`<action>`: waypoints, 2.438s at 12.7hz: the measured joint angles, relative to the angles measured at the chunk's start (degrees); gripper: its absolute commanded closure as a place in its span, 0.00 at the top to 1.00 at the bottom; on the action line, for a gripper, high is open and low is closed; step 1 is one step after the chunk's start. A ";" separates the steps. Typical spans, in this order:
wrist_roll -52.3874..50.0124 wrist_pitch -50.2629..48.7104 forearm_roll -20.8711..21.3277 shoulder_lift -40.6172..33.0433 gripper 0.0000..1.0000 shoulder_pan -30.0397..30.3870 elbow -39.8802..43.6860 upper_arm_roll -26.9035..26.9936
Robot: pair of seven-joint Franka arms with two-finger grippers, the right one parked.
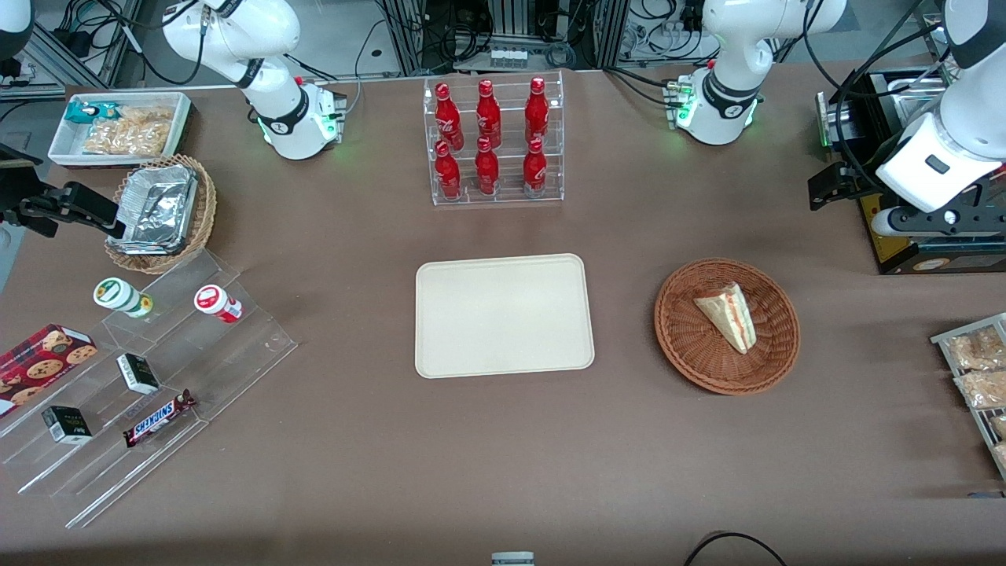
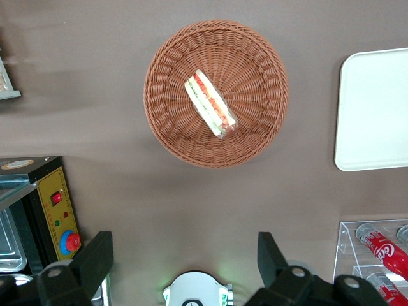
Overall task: Place sandwich from basket to tray
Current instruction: 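Move the left gripper over the sandwich in the wicker basket, then lower the left gripper and close it on the wrapped sandwich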
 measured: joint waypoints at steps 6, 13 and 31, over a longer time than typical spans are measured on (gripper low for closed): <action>0.18 1.82 -0.45 3.31 1.00 -0.01 -2.63 0.00; 0.11 24.55 -0.58 7.78 1.00 -0.17 -17.67 0.00; -41.65 52.58 -0.76 16.69 0.56 -4.06 -32.98 0.74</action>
